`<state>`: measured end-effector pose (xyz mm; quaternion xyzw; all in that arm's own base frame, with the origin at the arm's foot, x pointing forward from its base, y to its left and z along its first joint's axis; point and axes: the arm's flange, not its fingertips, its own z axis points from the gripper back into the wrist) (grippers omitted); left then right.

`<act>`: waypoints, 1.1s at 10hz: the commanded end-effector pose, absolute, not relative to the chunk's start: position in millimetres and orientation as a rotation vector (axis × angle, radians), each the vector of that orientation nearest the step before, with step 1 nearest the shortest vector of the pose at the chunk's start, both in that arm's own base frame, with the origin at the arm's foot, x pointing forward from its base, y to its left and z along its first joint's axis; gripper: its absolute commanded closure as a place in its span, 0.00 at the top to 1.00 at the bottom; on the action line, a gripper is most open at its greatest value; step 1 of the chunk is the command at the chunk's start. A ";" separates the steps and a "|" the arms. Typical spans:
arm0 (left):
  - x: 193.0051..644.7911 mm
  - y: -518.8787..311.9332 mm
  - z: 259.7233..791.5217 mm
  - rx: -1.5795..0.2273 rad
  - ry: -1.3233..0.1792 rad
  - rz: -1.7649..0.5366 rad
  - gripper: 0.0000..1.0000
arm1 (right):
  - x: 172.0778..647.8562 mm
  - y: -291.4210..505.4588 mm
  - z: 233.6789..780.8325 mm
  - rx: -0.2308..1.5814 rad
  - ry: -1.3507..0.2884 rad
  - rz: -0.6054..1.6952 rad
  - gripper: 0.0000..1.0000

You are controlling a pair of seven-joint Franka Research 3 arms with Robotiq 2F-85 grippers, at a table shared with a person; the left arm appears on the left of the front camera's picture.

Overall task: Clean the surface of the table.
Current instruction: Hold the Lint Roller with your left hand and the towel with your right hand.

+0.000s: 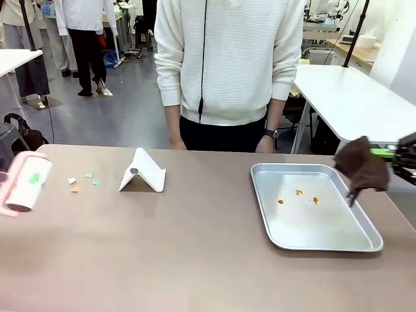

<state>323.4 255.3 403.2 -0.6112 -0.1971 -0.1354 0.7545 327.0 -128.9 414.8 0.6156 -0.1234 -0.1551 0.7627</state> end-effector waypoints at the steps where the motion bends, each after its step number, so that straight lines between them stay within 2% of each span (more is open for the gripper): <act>1: 330.1 300.6 399.6 -1.553 -0.542 -0.170 0.08 | 303.9 -157.2 399.2 1.396 -0.336 -0.296 0.00; 5: 352.3 314.5 394.6 -1.557 -0.344 -0.070 0.08 | 301.0 -194.8 365.0 1.460 -0.445 -0.349 0.00; 11: 347.5 290.9 378.8 -1.557 -0.378 -0.080 0.08 | 291.4 -192.5 366.9 1.435 -0.408 -0.369 0.00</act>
